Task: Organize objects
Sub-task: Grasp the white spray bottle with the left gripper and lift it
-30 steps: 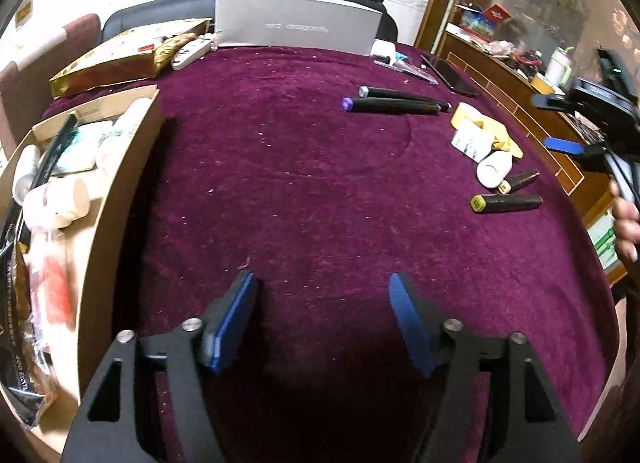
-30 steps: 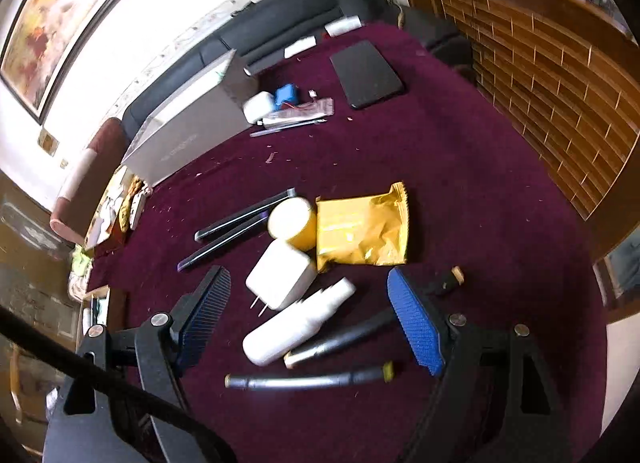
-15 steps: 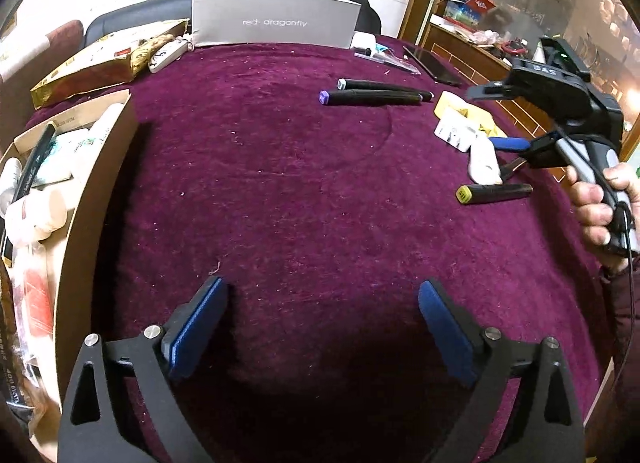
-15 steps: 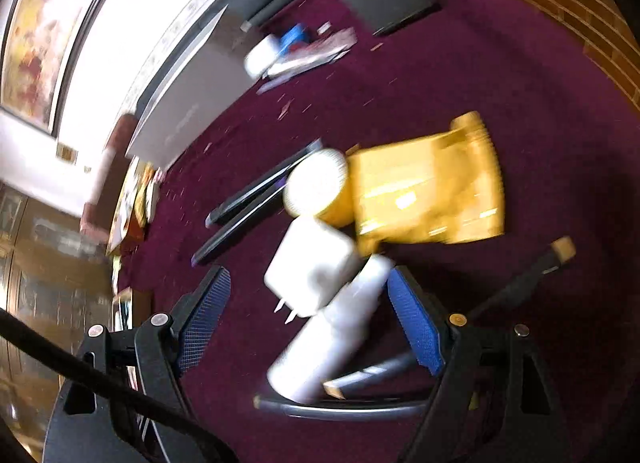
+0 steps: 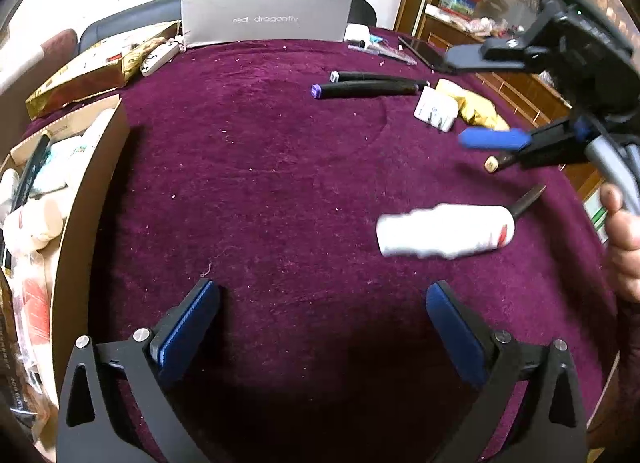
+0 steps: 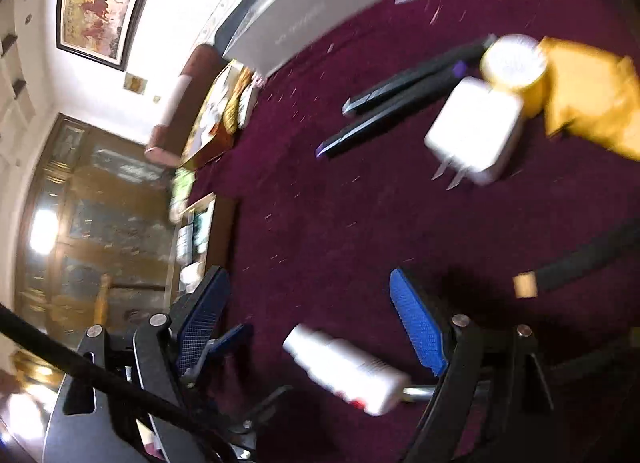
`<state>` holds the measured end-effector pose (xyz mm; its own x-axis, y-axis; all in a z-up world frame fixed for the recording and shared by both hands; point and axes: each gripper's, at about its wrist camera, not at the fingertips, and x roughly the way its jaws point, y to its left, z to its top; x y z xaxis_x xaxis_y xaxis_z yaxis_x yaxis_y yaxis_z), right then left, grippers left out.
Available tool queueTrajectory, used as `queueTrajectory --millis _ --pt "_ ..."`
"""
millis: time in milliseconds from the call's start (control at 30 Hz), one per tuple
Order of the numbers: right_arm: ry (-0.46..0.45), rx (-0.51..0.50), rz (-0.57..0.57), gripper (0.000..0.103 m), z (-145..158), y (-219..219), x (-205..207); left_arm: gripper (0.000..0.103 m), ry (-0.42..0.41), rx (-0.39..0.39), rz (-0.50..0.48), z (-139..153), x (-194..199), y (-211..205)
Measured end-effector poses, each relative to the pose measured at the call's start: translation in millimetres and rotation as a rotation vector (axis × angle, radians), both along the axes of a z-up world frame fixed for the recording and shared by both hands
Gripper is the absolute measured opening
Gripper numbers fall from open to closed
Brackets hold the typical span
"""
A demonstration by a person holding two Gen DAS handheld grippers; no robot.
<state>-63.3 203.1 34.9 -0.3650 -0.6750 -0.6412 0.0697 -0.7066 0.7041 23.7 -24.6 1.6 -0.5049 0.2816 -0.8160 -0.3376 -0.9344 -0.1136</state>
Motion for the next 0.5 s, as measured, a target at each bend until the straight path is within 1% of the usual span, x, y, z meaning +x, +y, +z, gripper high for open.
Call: queueTrajectory --millis 67,133,233,267,300,333,400,433,500 --pt "0.019 0.044 -0.007 0.084 5.2 7.0 6.7 0.101 0.002 -0.024 -0.005 -0.7 0.3 3.5" --pt "0.014 0.05 0.004 0.084 5.5 11.1 16.1 0.101 0.001 -0.004 0.0 0.2 1.1 1.1" --pt "-0.012 -0.008 0.023 0.084 0.2 12.7 30.4 0.1 -0.014 0.083 0.013 4.8 4.3 -10.3" --pt "-0.018 -0.028 0.028 0.084 -2.6 12.7 35.0 0.1 -0.013 0.124 0.007 8.3 7.5 -14.1" --pt "-0.026 -0.049 0.034 0.084 -5.5 10.7 37.8 0.1 -0.005 0.144 -0.006 12.0 9.8 -14.9" --pt "-0.038 -0.075 0.042 0.084 -9.7 5.8 38.8 0.1 0.023 0.15 -0.036 18.7 16.3 -13.4" --pt "-0.064 -0.121 0.056 0.084 -18.4 1.5 44.3 0.1 0.053 0.122 -0.071 25.8 24.4 -7.6" --pt "-0.081 -0.129 0.059 0.084 -23.8 -1.8 47.6 0.101 0.054 0.1 -0.085 28.0 28.9 -3.2" --pt "-0.106 -0.138 0.069 0.084 -32.8 -9.1 52.8 0.101 0.034 0.11 -0.089 28.4 32.4 -0.4"
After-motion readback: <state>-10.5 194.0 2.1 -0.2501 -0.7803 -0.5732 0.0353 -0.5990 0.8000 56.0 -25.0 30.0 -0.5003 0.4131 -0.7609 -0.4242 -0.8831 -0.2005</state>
